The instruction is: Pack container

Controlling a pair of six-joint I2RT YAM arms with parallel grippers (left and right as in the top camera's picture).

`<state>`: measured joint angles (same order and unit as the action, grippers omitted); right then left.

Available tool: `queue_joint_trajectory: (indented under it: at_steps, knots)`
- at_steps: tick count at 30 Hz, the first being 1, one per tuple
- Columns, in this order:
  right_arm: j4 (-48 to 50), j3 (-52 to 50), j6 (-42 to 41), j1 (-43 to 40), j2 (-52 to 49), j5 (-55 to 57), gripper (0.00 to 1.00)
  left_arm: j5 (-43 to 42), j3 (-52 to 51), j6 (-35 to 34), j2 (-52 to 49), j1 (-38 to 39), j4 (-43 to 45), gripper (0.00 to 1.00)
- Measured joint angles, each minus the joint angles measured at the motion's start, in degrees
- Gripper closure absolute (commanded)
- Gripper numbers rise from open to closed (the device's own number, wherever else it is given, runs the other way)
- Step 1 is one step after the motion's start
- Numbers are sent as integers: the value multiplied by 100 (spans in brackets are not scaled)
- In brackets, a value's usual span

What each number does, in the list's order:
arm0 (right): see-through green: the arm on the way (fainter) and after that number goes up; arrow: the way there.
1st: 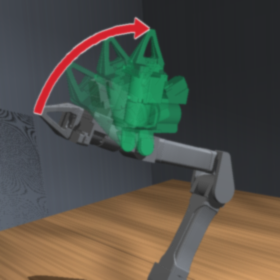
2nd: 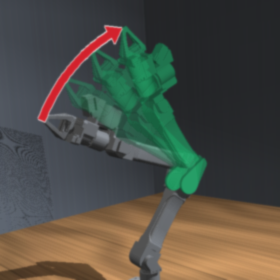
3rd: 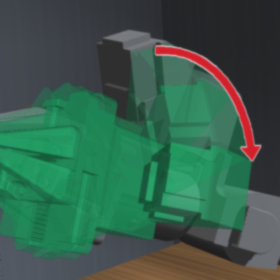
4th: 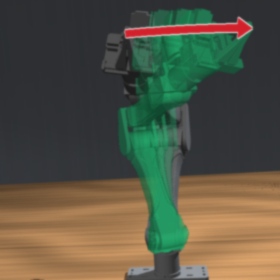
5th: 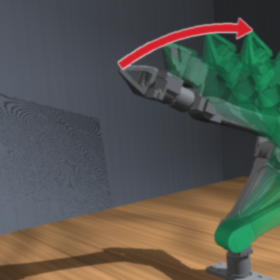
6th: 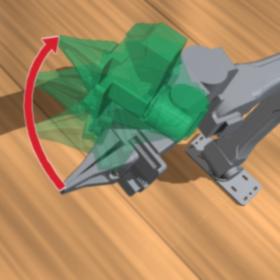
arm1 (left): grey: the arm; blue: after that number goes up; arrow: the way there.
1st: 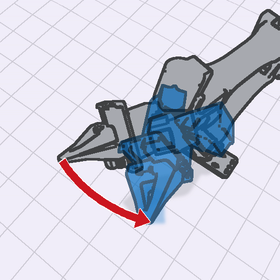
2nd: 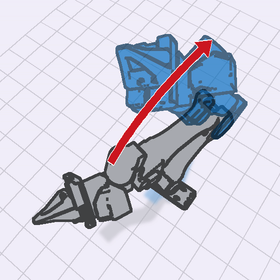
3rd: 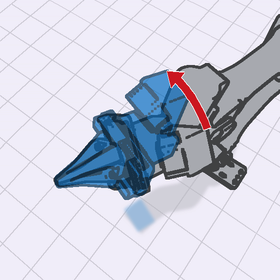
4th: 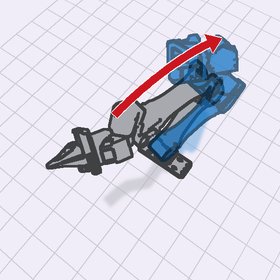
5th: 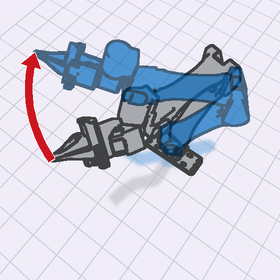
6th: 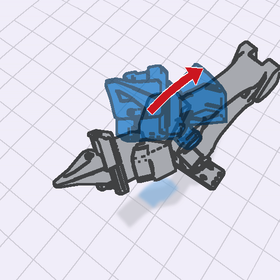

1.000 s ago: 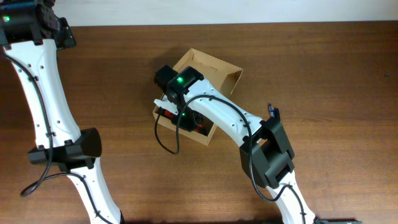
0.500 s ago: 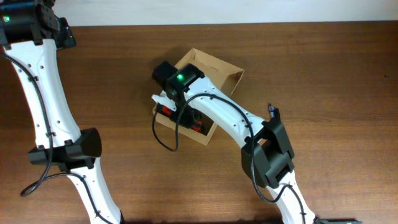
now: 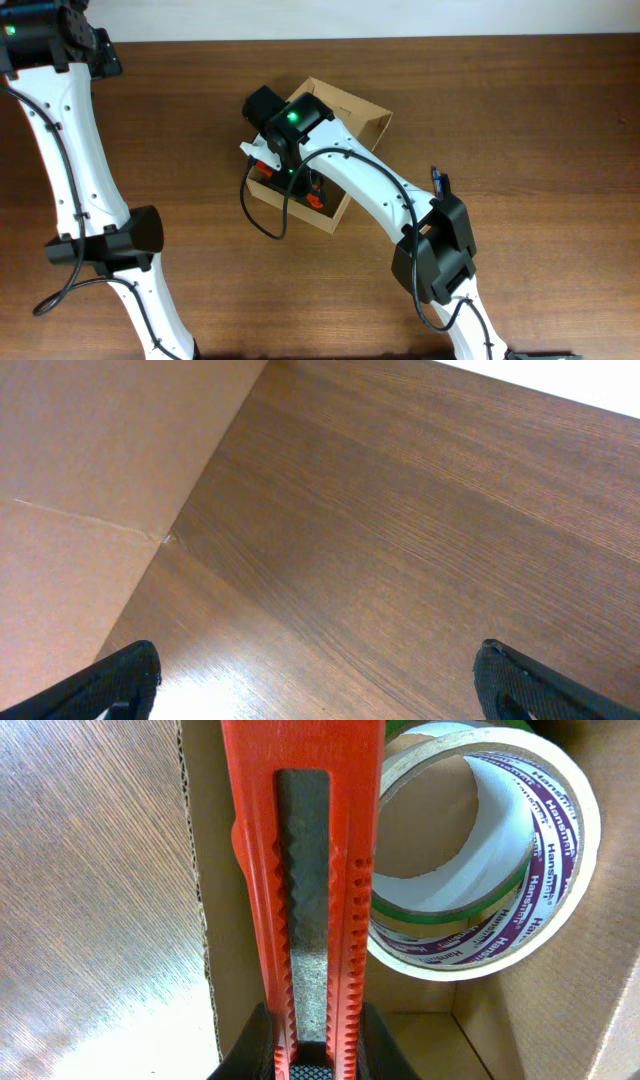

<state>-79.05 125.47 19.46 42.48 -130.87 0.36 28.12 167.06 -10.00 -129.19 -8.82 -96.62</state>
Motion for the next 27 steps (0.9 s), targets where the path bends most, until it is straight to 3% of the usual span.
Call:
queue_joint_trajectory:
  at_steps: [27]
  knots:
    - [260, -437, -17, 28, 11, -304, 86, 0, 0, 0, 0, 0, 0, 0]
